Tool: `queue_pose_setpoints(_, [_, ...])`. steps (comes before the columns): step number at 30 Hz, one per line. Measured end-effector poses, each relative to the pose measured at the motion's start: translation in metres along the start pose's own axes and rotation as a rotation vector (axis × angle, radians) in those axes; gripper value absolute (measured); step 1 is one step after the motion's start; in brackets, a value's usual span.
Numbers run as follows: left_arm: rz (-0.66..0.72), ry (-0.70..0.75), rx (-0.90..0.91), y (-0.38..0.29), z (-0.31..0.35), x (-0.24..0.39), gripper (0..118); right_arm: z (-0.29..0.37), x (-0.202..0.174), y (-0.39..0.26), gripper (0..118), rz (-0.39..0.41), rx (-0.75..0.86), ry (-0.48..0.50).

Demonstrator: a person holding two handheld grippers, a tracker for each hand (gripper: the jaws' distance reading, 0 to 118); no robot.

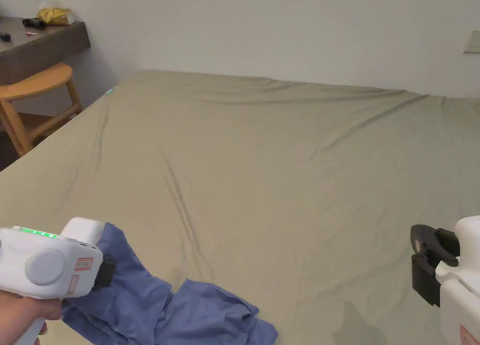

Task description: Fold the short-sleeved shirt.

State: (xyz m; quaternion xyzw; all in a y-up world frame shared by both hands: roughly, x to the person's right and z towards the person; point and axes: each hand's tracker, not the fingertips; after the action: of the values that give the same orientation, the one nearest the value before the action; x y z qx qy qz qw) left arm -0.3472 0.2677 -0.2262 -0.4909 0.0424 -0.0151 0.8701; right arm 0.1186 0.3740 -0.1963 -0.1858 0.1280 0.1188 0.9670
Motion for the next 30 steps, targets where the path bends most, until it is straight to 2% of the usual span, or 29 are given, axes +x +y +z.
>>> queue_pose_setpoints(4, [-0.044,-0.147,-0.030,-0.001,-0.020,0.051,15,0.003,0.007,-0.004,2,-0.042,-0.019,0.039])
queue_pose_setpoints(7, [-0.036,-0.150,-0.062,-0.001,-0.042,0.089,15,0.007,0.007,-0.007,2,-0.020,-0.018,0.004])
queue_pose_setpoints(11, [-0.052,-0.209,-0.119,-0.010,-0.075,0.143,15,0.007,0.014,-0.012,2,-0.033,-0.024,0.005])
queue_pose_setpoints(16, [-0.152,-0.093,-0.147,-0.028,-0.101,0.201,15,0.006,0.024,-0.018,2,-0.044,-0.035,-0.012])
queue_pose_setpoints(18, [-0.128,-0.125,-0.117,-0.032,-0.098,0.207,26,0.006,0.027,-0.020,2,-0.043,-0.038,-0.016])
queue_pose_setpoints(19, [-0.084,-0.153,-0.102,-0.033,-0.097,0.211,41,0.004,0.028,-0.022,2,-0.045,-0.040,-0.018])
queue_pose_setpoints(22, [0.029,-0.383,-0.135,-0.036,-0.094,0.223,118,-0.004,0.030,-0.024,2,-0.049,-0.062,-0.018])
queue_pose_setpoints(25, [0.112,-0.607,-0.063,-0.040,-0.081,0.229,118,-0.003,0.029,-0.023,2,-0.045,-0.065,-0.020])
queue_pose_setpoints(27, [0.187,-0.613,0.014,-0.044,-0.069,0.220,115,-0.003,0.027,-0.022,2,-0.046,-0.065,-0.016])
queue_pose_setpoints(28, [0.210,-0.618,0.059,-0.041,-0.067,0.210,103,-0.003,0.026,-0.022,2,-0.041,-0.069,-0.016])
queue_pose_setpoints(29, [0.230,-0.613,0.097,-0.043,-0.061,0.198,85,-0.003,0.025,-0.021,2,-0.032,-0.072,-0.019])
queue_pose_setpoints(30, [0.247,-0.595,0.125,-0.044,-0.058,0.186,58,-0.003,0.025,-0.021,2,-0.024,-0.076,-0.022])
